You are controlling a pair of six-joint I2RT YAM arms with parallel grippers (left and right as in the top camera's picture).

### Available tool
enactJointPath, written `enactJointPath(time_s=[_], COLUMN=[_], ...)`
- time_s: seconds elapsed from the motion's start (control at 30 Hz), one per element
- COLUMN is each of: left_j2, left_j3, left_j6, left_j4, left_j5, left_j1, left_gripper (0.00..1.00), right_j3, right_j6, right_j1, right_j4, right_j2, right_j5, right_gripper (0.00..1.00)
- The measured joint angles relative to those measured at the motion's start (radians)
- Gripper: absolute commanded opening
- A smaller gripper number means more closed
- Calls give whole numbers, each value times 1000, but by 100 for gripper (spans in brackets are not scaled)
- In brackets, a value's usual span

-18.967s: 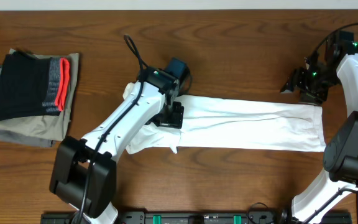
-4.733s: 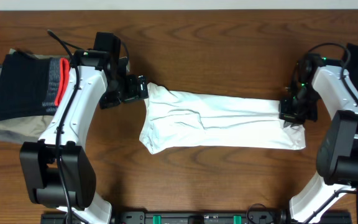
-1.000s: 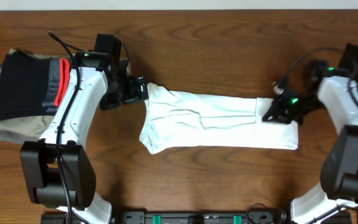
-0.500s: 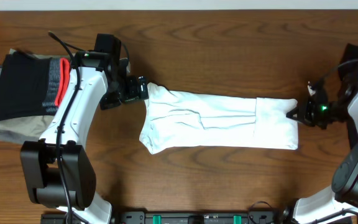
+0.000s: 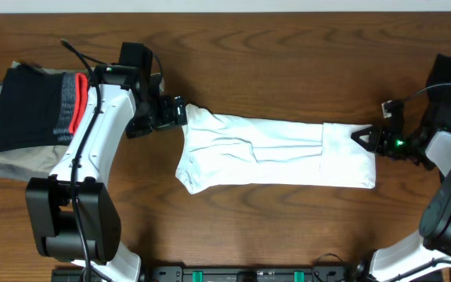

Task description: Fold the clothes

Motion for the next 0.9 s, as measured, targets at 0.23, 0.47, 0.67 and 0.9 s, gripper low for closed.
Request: enactJointPath(time_s=[0.23, 0.47, 0.67, 0.9], left_j2=[0, 0, 0, 0], left_j3=[0, 0, 0, 0], left_j6=[0, 0, 0, 0], left_j4=[-3, -3, -3, -3], left_j5=[0, 0, 0, 0], left_j1=[0, 0, 0, 0], left_gripper=[98, 98, 98, 98], right_j3=[0, 40, 134, 160], right_j6=[8, 20, 19, -39], right_j1=[-6, -42, -73, -73], right_j4=[35, -90, -307, -567], right_j2=[117, 114, -15, -151], right_j5=[-54, -98, -129, -112], right_gripper=[5, 8, 11, 10])
